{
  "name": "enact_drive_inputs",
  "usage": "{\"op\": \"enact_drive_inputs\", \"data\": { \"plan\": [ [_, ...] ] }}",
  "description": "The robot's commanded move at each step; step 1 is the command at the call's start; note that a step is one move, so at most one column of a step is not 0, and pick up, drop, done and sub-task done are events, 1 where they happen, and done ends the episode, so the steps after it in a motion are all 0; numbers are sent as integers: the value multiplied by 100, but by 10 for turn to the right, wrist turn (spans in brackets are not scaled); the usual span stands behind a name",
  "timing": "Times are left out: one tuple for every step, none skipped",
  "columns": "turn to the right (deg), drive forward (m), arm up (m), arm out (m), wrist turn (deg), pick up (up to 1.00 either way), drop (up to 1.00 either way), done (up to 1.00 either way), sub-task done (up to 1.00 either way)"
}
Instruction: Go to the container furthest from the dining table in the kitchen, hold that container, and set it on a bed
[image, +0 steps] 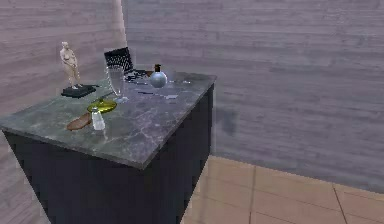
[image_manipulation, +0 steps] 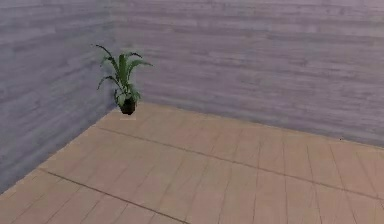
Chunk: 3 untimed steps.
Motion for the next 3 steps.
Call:
{"op": "enact_drive_inputs", "data": {
  "plan": [
    [-90, 0, 0, 0, 0, 0, 0, 0, 0],
    [0, 20, 0, 0, 0, 0, 0, 0, 0],
    [-450, 0, 0, 0, 0, 0, 0, 0, 0]
  ]
}}
